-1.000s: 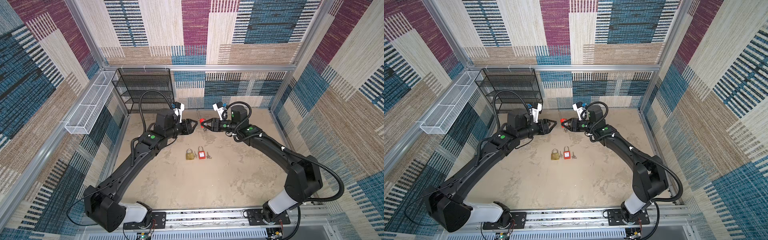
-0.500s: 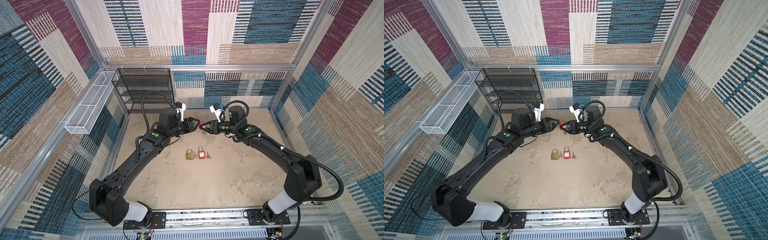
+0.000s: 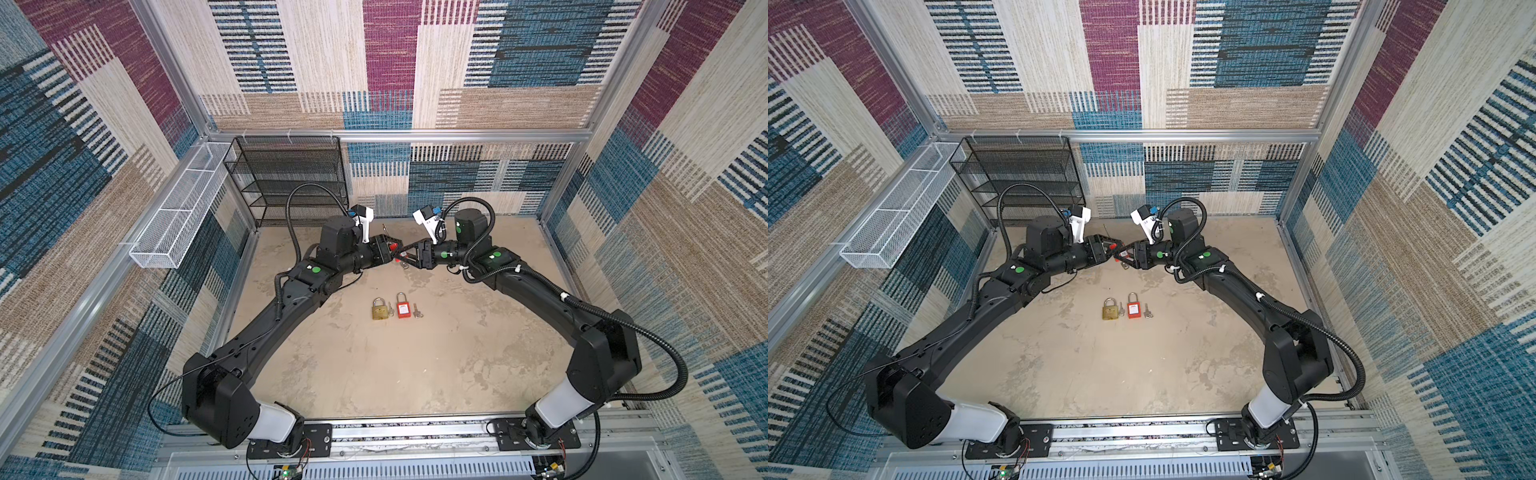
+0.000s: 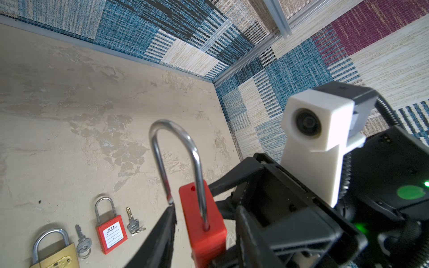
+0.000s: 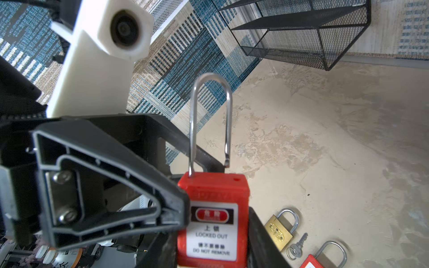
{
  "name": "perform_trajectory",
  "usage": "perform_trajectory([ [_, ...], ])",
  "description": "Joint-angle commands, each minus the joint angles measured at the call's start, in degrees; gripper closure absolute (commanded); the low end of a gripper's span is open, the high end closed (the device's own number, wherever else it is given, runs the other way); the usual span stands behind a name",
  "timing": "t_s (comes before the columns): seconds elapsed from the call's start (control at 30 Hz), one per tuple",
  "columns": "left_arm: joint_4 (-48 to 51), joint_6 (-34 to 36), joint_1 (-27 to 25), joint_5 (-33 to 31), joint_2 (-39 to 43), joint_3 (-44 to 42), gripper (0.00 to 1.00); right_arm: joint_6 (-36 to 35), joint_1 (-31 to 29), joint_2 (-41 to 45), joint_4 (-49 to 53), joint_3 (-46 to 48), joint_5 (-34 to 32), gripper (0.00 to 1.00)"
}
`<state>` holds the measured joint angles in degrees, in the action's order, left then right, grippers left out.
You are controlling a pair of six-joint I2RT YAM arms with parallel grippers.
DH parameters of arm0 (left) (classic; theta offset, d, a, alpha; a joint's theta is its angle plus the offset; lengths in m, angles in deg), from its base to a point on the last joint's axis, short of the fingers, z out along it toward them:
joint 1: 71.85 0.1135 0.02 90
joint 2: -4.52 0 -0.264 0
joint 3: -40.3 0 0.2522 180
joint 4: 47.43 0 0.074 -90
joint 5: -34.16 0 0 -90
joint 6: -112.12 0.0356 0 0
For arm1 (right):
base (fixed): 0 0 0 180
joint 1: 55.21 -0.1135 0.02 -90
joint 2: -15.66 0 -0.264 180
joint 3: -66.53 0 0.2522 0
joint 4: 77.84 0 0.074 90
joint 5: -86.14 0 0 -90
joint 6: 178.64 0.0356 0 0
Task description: Lock with the key
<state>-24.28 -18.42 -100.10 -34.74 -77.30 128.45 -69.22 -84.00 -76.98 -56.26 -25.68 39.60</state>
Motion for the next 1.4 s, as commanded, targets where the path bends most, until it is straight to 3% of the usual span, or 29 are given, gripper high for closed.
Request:
perform_trajectory([
  [0.0, -1.39, -0.47, 0.04, -0.77, 0.52, -0.7, 0.56, -2.66, -0.97, 0.4, -1.19, -0.92, -1.33, 0.66],
  [0.37, -2.39, -1.41, 0.04, -0.9, 0.5, -1.0, 0.68, -7.9, -3.54, 3.77, -5.11, 2.16, -8.59, 0.67],
  [0.67, -4.15, -1.59, 0.04, -1.36, 1.28, -1.83, 0.89, -9.76, -4.66, 4.34, -6.66, 3.0, -10.07, 0.64],
  [0.77, -5.58, -1.58, 0.04, -2.65, 2.44, -2.93, 0.96, -10.18, -4.69, 5.4, -7.61, 4.34, -10.1, 0.52],
  [0.9, -4.88, -0.65, 0.04, -4.69, 3.8, -3.39, 1.0, -10.8, -4.7, 6.7, -8.51, 5.67, -11.0, 0.21],
  [1.0, -2.97, -0.85, 0.19, -6.09, 4.38, -3.2, 1.0, -12.86, -4.69, 8.01, -8.6, 6.73, -13.42, 0.11],
  [1.13, 1.1, -3.05, 0.95, -6.59, 4.57, -2.04, 1.0, -18.65, -4.81, 12.6, -14.34, 13.36, -17.78, 0.06],
  [1.27, 1.7, -6.77, 2.47, -5.2, 4.71, -2.08, 1.0, -33.88, -7.93, 20.42, -31.58, 27.92, -26.1, 0.04],
  [1.37, 2.27, -7.87, 3.33, -5.73, 5.89, -2.03, 1.0, -44.55, -9.7, 23.49, -40.79, 35.46, -28.29, 0.04],
])
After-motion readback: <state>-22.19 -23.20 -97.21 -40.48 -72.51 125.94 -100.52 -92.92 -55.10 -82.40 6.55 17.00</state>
